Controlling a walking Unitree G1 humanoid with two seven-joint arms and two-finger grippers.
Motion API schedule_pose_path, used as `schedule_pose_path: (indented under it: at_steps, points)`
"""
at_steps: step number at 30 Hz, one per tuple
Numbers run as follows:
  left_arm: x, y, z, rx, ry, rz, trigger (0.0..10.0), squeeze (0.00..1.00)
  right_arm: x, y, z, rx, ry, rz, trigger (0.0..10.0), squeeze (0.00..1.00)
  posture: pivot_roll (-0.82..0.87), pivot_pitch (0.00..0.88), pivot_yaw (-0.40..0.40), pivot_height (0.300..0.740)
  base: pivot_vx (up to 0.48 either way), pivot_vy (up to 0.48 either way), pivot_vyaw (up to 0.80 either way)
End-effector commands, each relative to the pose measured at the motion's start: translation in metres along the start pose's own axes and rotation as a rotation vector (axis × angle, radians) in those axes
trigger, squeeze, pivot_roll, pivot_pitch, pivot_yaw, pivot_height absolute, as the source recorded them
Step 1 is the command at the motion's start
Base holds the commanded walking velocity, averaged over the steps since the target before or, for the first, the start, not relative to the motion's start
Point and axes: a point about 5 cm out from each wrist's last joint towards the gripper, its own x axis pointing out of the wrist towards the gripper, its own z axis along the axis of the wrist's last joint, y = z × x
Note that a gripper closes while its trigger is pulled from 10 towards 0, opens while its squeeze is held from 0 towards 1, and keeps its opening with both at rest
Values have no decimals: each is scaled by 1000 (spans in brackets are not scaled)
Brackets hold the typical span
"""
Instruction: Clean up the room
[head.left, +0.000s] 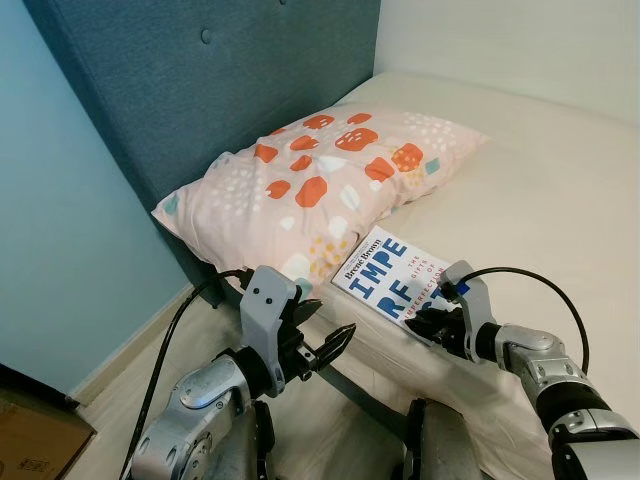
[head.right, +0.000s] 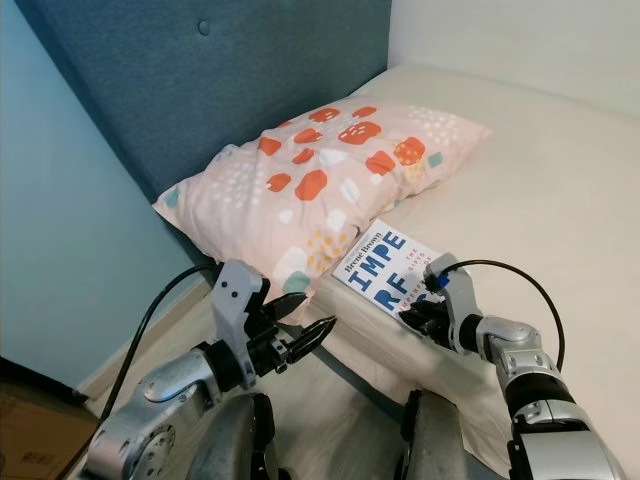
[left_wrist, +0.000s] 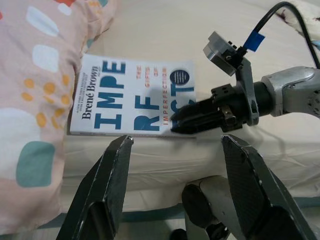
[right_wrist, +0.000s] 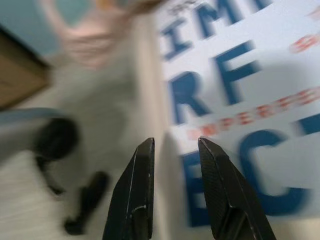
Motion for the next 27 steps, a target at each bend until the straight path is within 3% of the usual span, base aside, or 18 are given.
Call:
schedule_pose_path:
  at_steps: [1, 7, 14, 27]
  points:
    - [-3, -3, -3, -8, 19, -25, 10000, 0, -1, 5, -3, 38, -3, 71, 10000, 0, 168, 280, 49, 567, 0, 0, 0]
    - [-3, -4, -3, -9, 20, -34, 10000, 0, -1, 8, -8, 6, 61, 128, 10000, 0, 167, 281, 48, 567, 0, 0, 0]
    - [-3, -4, -3, -8, 24, -39, 10000, 0, -3, 2, -17, -104, 151, 20, 10000, 0, 166, 282, 48, 567, 0, 0, 0]
    - [-3, -5, -3, -8, 24, -41, 10000, 0, -15, -14, -13, -146, 165, -116, 10000, 0, 167, 283, 48, 567, 0, 0, 0]
